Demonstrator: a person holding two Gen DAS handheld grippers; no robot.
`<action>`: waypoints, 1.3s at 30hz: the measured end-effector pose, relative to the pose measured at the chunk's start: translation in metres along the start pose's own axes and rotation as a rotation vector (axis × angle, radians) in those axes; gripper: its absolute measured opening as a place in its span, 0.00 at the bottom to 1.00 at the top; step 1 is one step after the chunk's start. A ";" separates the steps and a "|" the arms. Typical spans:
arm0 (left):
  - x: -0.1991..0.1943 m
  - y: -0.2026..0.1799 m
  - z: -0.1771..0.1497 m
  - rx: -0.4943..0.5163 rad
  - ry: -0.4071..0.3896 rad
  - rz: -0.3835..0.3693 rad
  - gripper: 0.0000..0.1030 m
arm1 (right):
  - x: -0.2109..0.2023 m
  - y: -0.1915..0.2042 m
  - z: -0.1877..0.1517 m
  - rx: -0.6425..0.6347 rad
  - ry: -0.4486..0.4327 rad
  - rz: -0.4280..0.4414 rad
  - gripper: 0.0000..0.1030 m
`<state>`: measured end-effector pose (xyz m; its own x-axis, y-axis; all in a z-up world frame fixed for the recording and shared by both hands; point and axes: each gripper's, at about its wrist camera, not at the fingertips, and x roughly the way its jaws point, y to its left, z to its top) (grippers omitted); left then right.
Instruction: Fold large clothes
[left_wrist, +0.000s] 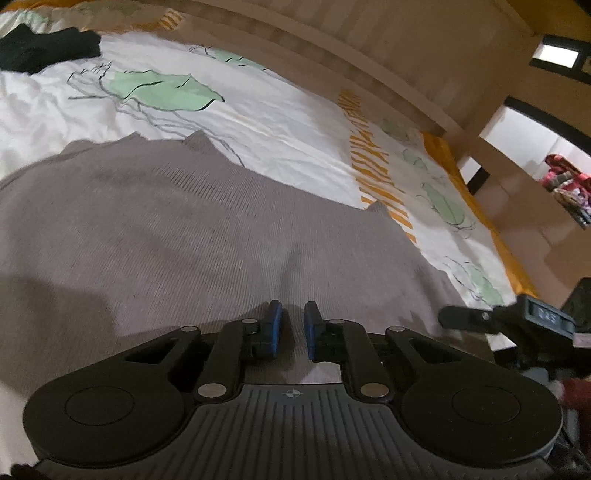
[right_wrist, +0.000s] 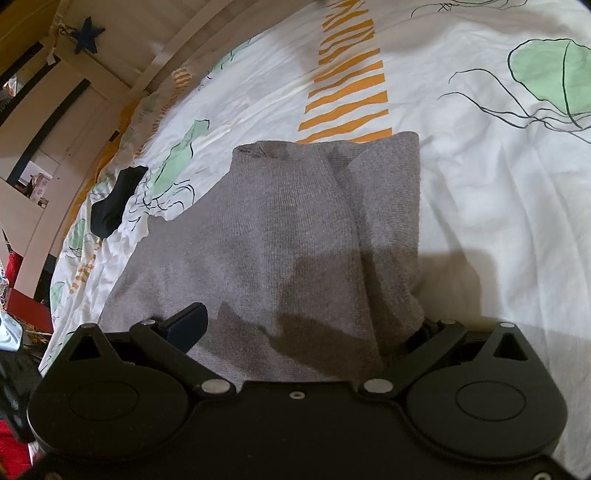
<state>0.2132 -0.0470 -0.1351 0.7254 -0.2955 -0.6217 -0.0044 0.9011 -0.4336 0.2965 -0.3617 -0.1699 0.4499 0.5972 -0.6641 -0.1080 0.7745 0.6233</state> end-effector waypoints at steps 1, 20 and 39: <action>-0.001 0.000 -0.002 -0.011 0.003 -0.002 0.14 | -0.001 -0.001 0.000 0.002 0.000 0.005 1.00; 0.003 0.013 -0.013 -0.042 0.001 -0.064 0.14 | -0.038 0.029 0.006 0.093 -0.059 0.175 0.31; -0.027 0.065 -0.019 -0.157 0.082 -0.203 0.08 | 0.081 0.258 0.003 -0.188 0.152 0.180 0.31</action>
<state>0.1803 0.0133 -0.1592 0.6642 -0.4955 -0.5597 0.0237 0.7624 -0.6467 0.3077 -0.1142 -0.0618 0.2719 0.7418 -0.6130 -0.3424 0.6699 0.6588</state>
